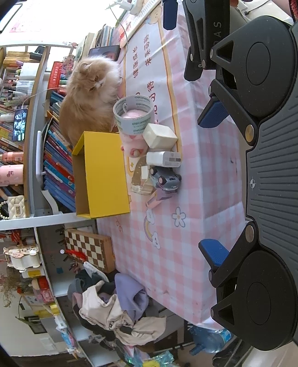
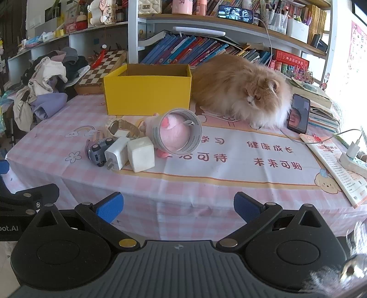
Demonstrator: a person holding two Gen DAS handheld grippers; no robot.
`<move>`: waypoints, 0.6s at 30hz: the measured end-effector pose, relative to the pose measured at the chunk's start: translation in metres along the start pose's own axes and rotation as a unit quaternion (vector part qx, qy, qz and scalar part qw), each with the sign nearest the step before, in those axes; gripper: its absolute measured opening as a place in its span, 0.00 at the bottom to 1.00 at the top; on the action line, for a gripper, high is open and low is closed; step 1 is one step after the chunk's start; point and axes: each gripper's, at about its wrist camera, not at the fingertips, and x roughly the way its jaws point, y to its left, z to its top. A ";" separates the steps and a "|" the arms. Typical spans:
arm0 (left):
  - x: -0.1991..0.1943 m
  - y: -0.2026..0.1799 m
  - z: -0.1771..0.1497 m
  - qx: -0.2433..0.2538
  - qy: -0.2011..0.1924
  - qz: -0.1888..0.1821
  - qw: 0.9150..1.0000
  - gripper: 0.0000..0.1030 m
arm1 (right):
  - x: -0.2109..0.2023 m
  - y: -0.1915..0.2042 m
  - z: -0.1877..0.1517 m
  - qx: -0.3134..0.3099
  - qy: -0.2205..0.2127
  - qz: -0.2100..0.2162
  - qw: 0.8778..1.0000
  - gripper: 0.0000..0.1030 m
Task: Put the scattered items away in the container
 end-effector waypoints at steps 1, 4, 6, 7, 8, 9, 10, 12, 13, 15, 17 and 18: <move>0.000 0.000 0.000 0.000 0.000 0.000 1.000 1.00 | 0.000 0.000 0.000 0.000 -0.001 0.000 1.000 1.00; 0.000 0.000 0.000 0.000 -0.001 0.000 1.000 1.00 | 0.000 -0.001 0.001 0.001 -0.001 0.000 1.000 1.00; 0.000 -0.001 0.003 -0.001 0.001 0.001 1.000 1.00 | 0.000 -0.001 0.001 0.001 -0.001 0.000 1.000 1.00; 0.000 -0.002 0.003 -0.001 0.001 0.001 1.000 1.00 | 0.000 -0.001 0.001 0.000 -0.001 0.000 1.000 1.00; 0.000 -0.002 0.003 -0.001 0.000 0.001 1.000 1.00 | -0.001 -0.001 0.001 0.000 -0.002 0.000 1.000 1.00; 0.000 -0.002 0.003 -0.002 0.000 0.001 1.000 1.00 | -0.001 -0.001 0.001 0.001 -0.002 0.000 1.000 1.00; -0.001 -0.002 0.003 -0.002 0.000 0.001 1.000 1.00 | -0.001 -0.001 0.001 0.001 -0.003 0.000 1.000 1.00; -0.001 -0.002 0.002 -0.001 0.000 0.000 1.000 1.00 | -0.001 -0.001 0.000 0.001 -0.003 0.000 1.000 1.00; -0.001 -0.002 0.002 -0.001 -0.001 0.000 1.000 1.00 | -0.002 0.000 0.000 0.000 -0.003 0.000 1.000 1.00; -0.002 -0.001 0.002 -0.002 -0.003 0.001 1.000 1.00 | -0.002 0.000 0.000 -0.001 -0.004 0.001 1.000 1.00; -0.003 -0.001 0.003 -0.004 -0.005 0.001 1.000 1.00 | -0.003 0.000 0.000 -0.002 -0.005 0.002 1.000 1.00; -0.004 -0.001 0.003 -0.005 -0.006 0.002 1.000 1.00 | -0.004 0.001 0.000 -0.003 -0.006 0.003 1.000 1.00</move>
